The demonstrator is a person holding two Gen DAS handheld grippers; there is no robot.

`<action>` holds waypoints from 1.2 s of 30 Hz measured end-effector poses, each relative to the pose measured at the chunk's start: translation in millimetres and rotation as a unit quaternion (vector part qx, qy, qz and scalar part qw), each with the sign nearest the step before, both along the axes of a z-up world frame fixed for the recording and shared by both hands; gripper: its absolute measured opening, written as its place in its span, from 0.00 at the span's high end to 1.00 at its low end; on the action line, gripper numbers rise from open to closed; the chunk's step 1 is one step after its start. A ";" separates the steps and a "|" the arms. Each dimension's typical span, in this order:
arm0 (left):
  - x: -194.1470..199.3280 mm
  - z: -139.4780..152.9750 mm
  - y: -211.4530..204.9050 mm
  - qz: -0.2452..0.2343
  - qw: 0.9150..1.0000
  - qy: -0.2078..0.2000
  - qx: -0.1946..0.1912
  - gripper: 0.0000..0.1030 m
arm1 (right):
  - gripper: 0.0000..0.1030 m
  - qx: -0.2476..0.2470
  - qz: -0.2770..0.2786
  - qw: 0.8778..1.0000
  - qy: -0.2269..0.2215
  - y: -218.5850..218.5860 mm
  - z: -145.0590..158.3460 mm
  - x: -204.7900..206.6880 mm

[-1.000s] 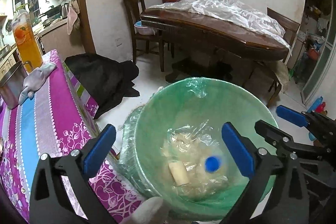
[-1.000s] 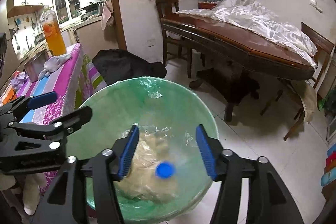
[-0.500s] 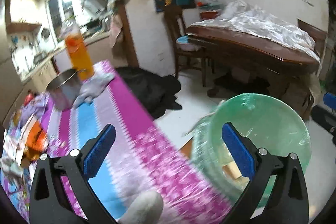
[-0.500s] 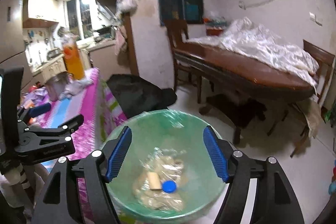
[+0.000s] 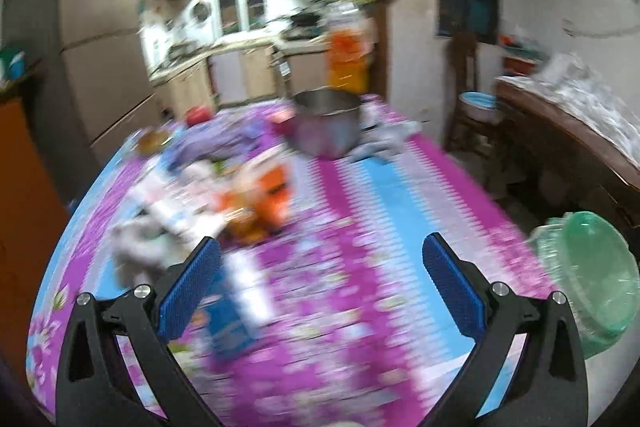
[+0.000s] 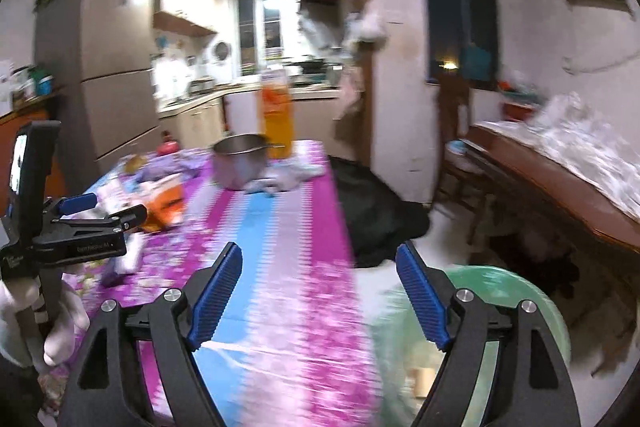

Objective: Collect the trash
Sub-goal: 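Move both tools back over the table, then grasp the white glove with the left tool while the right tool grasps the blue cigarette pack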

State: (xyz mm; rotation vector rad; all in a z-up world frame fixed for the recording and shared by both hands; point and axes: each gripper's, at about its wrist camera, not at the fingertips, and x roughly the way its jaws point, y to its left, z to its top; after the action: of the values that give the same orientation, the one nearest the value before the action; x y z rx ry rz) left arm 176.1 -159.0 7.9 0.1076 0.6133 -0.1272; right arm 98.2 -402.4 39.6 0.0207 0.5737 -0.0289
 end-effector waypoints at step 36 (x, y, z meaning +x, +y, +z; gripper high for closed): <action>53.3 -65.7 225.3 0.004 0.993 0.072 -0.094 0.94 | 0.51 0.017 0.203 0.970 0.133 228.4 -109.1 87.8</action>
State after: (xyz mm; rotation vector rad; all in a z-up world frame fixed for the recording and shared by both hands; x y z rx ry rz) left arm 229.4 66.3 -57.8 -0.0876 0.7430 -0.1866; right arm 186.0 -174.0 -69.5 -0.0685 0.8377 0.3820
